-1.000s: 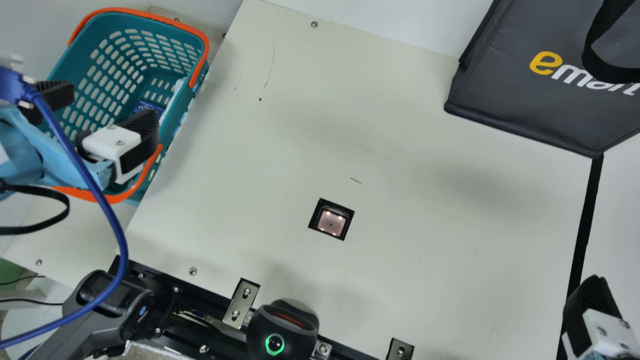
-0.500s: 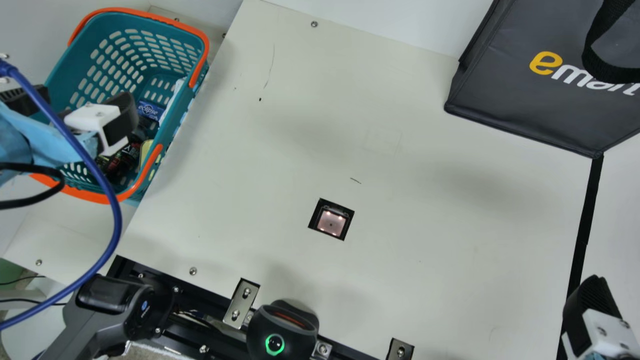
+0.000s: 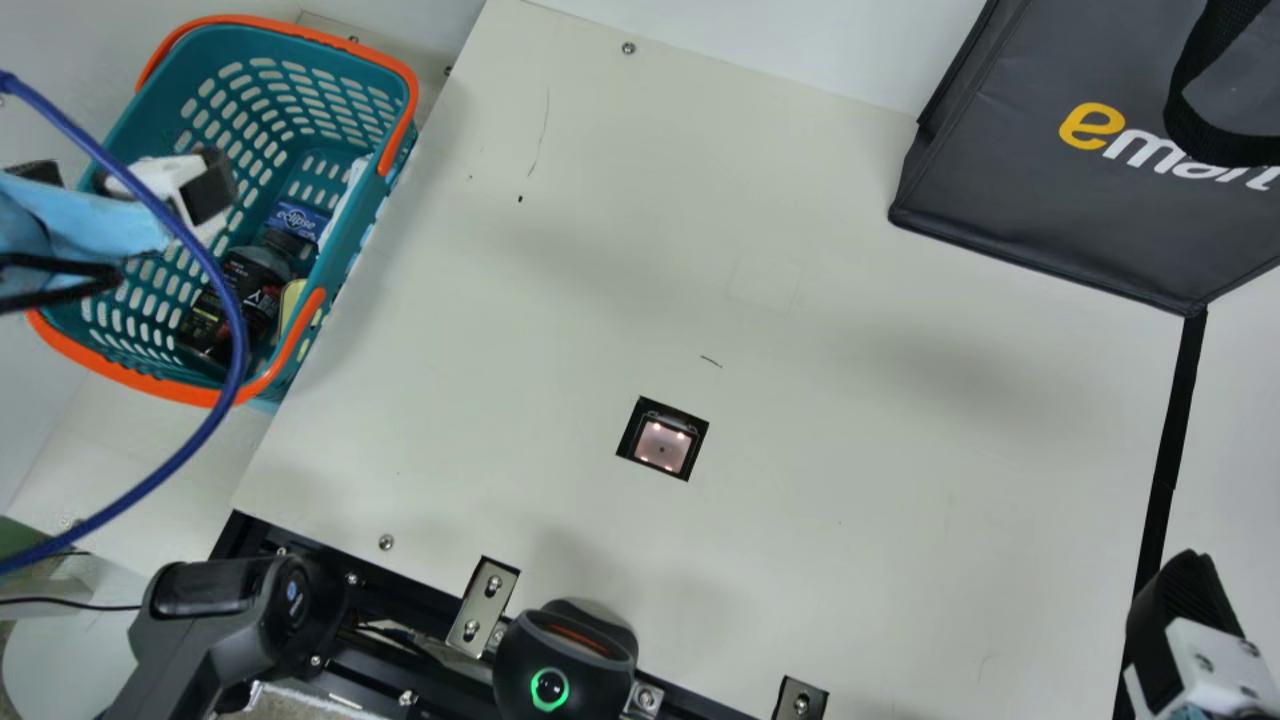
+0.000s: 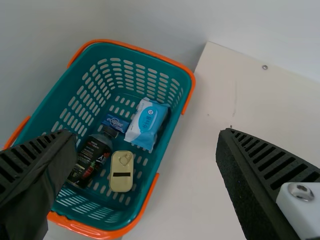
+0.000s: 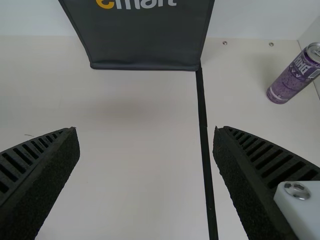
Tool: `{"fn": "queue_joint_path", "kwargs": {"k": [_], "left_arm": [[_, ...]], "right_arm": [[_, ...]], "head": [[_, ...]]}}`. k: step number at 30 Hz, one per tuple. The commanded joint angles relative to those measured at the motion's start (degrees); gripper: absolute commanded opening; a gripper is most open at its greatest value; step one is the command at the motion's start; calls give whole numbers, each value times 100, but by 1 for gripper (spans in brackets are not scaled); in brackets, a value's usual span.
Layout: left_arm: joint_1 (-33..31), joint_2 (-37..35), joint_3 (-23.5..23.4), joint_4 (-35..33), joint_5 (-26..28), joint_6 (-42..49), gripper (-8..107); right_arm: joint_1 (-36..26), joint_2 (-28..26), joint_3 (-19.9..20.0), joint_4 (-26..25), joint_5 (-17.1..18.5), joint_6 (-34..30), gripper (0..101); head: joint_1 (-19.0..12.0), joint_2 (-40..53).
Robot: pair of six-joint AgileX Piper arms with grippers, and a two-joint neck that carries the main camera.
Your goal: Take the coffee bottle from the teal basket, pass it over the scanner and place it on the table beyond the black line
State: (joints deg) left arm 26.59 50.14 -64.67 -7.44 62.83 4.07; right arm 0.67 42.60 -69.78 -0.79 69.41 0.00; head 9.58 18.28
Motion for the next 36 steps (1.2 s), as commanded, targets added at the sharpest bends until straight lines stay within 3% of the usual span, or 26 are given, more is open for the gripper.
{"fn": "queue_joint_path", "kwargs": {"k": [1,9,15,24,36], "left_arm": [[559,191,-1,-233,-75,535,90],[1662,1001,-133,-935,-274,2041,90],[2068,1538,-252,-1221,-302,2929,90],[2115,2206,-314,-1248,-340,3742,90],[1660,3179,-411,-959,-403,4218,90]], "right_arm": [[0,0,0,0,0,0,95],[0,0,0,0,0,0,95],[0,0,0,0,0,0,95],[0,0,0,0,0,0,95],[0,0,0,0,0,0,95]], "head": [[-166,14],[-166,14],[-166,14],[-166,14],[-166,14]]}}
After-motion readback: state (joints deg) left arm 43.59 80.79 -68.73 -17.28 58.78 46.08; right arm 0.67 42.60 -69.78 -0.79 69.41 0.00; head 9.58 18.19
